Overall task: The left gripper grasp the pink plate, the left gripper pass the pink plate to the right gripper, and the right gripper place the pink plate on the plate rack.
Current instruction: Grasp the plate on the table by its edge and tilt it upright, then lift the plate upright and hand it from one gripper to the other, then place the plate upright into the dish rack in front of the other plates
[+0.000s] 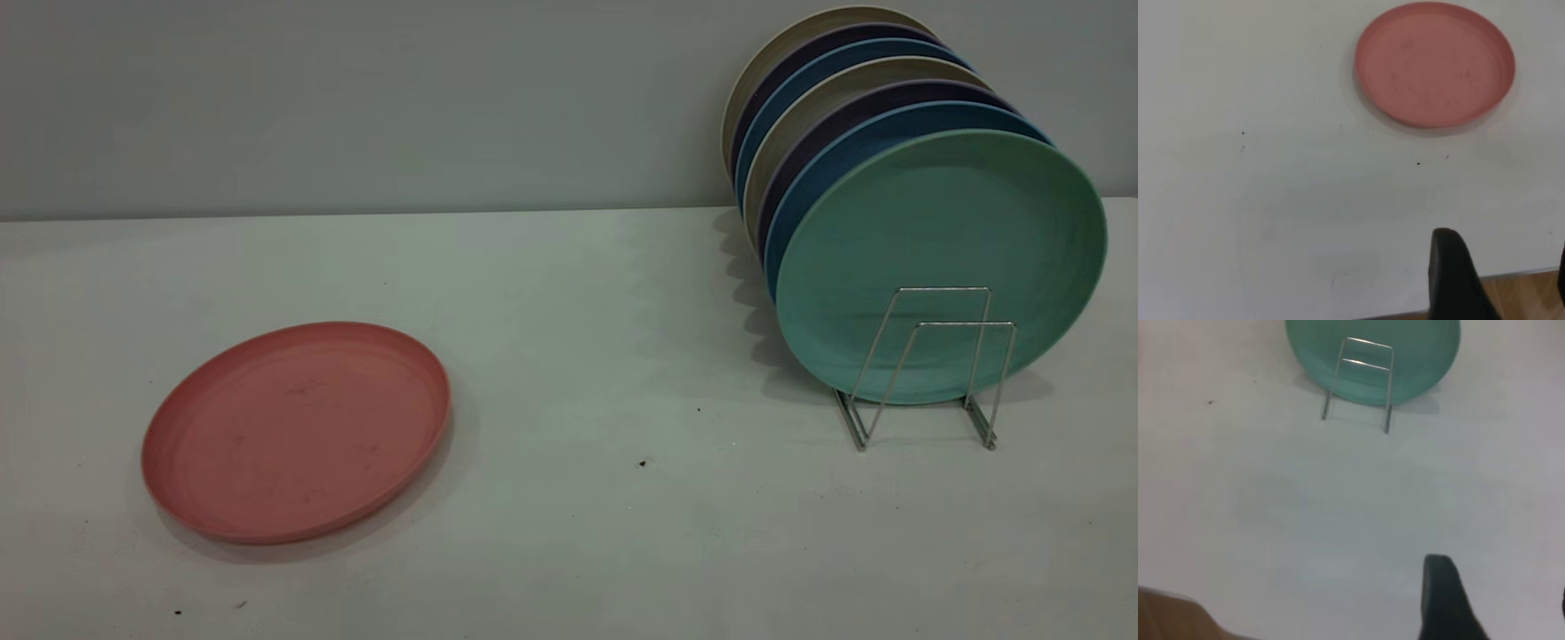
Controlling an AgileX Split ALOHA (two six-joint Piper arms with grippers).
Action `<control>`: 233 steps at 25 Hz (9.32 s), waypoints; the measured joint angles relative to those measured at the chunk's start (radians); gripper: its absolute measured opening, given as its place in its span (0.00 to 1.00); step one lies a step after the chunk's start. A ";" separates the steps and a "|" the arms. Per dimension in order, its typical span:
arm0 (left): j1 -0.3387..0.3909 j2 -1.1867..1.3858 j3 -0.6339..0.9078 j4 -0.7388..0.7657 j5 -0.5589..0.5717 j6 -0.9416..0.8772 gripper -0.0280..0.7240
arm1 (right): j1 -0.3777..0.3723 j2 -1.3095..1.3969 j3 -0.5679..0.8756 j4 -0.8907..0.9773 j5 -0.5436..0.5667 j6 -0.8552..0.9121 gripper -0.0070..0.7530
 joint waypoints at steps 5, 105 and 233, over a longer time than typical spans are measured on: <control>0.000 0.000 0.000 0.000 0.000 0.000 0.59 | 0.000 0.000 0.000 0.000 0.000 0.000 0.58; 0.246 2.193 -0.389 -1.139 -0.697 1.013 0.59 | 0.020 0.882 -0.020 0.700 -0.559 -0.621 0.58; 0.168 2.063 -0.458 -1.397 -0.495 1.192 0.51 | 0.022 1.383 -0.042 1.414 -0.587 -1.905 0.15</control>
